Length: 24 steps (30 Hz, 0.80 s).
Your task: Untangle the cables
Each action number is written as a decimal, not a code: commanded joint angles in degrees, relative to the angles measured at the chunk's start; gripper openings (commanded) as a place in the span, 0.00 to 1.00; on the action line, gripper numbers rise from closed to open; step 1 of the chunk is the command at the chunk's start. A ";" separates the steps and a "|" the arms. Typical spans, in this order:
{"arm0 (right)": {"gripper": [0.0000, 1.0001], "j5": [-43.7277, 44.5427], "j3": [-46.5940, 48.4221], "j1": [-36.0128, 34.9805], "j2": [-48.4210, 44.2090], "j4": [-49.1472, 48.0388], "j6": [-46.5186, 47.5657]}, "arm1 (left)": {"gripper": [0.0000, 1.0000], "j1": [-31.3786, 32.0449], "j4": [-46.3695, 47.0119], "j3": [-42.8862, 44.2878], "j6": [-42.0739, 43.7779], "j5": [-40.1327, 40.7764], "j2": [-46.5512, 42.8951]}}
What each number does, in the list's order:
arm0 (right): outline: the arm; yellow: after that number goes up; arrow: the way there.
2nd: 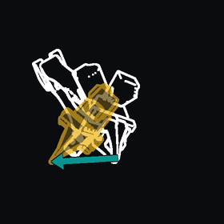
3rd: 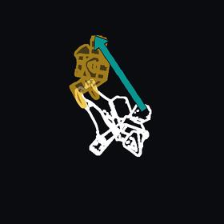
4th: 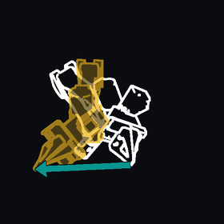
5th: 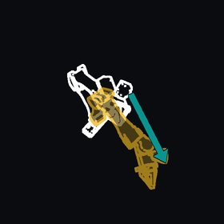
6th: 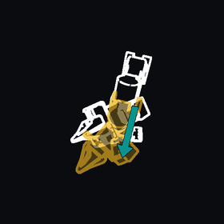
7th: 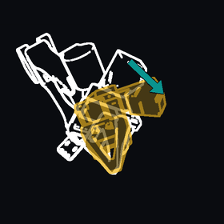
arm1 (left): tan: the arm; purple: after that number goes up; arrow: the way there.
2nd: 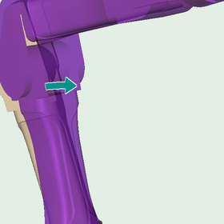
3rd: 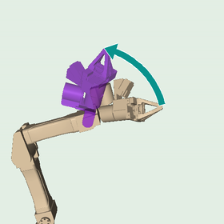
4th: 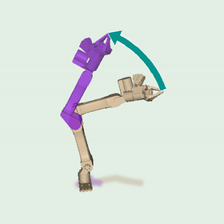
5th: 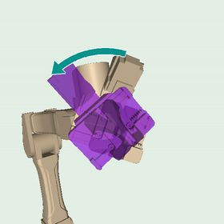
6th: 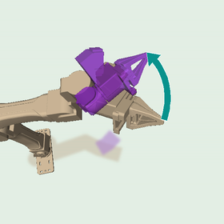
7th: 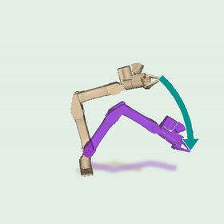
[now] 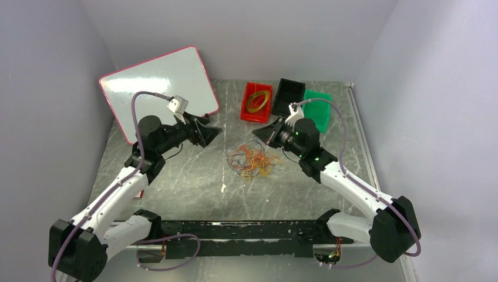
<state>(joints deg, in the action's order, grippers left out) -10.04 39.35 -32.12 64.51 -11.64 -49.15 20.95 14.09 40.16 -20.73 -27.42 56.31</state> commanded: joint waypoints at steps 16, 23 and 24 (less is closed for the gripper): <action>0.00 -6.55 9.47 -0.32 0.23 0.08 -5.86 | 0.80 15.78 47.29 -16.10 3.38 4.07 9.23; 0.00 -7.21 10.47 -0.40 0.10 1.15 -5.52 | 0.76 19.81 56.09 -11.91 11.28 0.87 18.99; 0.00 -7.26 10.41 -0.40 0.07 1.25 -5.57 | 0.77 20.44 56.55 -11.25 12.22 1.02 20.19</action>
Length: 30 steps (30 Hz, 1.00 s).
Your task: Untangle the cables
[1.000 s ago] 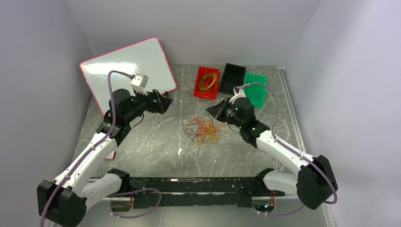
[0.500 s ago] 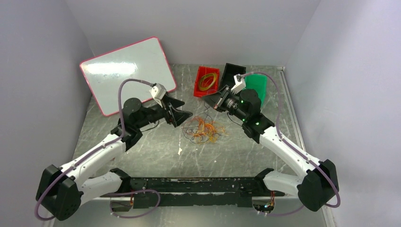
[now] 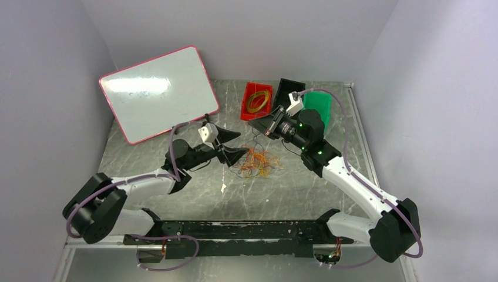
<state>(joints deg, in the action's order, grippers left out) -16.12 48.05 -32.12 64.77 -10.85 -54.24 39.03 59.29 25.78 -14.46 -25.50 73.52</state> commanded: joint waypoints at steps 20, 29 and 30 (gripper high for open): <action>0.00 -2.24 4.77 -0.58 -0.04 2.45 1.02 | 0.41 10.33 11.64 8.33 7.72 2.54 20.70; 0.00 1.22 8.88 -0.58 -1.47 7.43 4.53 | 0.22 11.25 10.23 6.44 6.69 3.25 22.22; 0.00 1.55 8.99 -0.58 -1.68 7.81 4.99 | 0.21 11.25 10.23 5.89 6.79 3.67 22.00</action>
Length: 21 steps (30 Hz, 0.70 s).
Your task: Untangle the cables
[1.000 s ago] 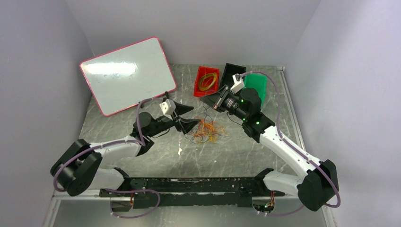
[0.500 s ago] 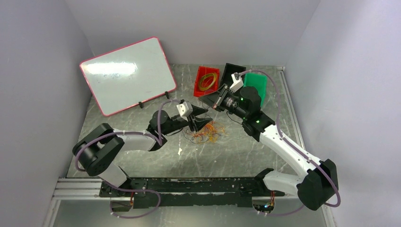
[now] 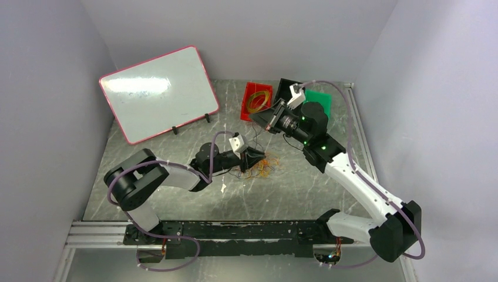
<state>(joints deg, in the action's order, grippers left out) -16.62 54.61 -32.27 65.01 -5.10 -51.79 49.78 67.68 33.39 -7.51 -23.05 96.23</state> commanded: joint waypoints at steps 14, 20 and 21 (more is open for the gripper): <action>0.00 5.37 16.51 -0.42 -1.68 7.68 6.47 | 0.07 0.49 -1.54 -1.24 0.91 2.87 0.74; 0.00 5.83 20.98 -0.45 -0.74 8.89 7.94 | 0.08 0.49 -3.39 -1.28 1.65 3.74 1.42; 0.00 6.01 21.69 -0.43 -0.61 9.10 8.12 | 0.09 0.49 -3.57 -1.45 1.81 4.02 1.34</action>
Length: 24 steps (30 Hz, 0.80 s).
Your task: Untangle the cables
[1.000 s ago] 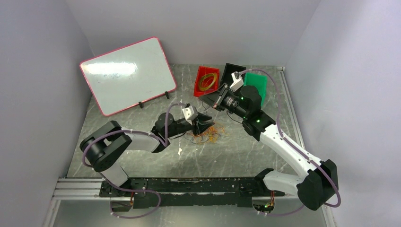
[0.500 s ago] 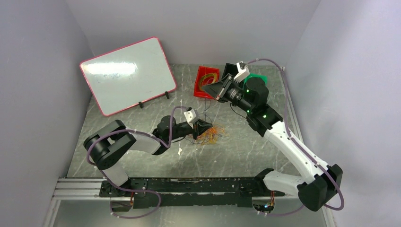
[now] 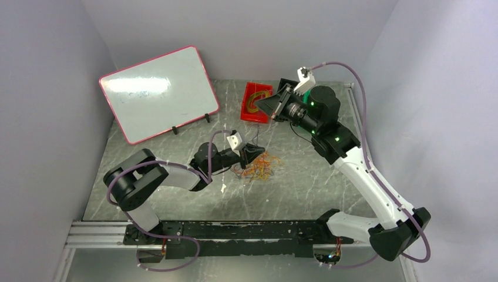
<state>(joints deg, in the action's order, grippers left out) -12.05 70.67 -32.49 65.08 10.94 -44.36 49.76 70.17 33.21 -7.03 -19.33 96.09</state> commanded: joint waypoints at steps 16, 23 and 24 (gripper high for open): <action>0.00 1.75 11.08 -0.20 0.49 -5.64 1.76 | 0.22 1.40 -9.18 -0.87 3.79 2.44 1.49; 0.00 4.70 16.59 -0.20 0.12 -2.55 5.02 | 0.38 1.48 -8.70 -1.77 3.20 4.91 1.99; 0.00 4.91 16.94 -0.20 0.05 -2.37 5.21 | 0.39 1.53 -8.60 -1.91 3.24 5.08 1.99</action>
<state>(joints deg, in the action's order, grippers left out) -9.23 84.49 -32.49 65.93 8.12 -41.52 50.78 60.95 32.03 -4.23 -16.16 97.56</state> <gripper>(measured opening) 0.018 0.373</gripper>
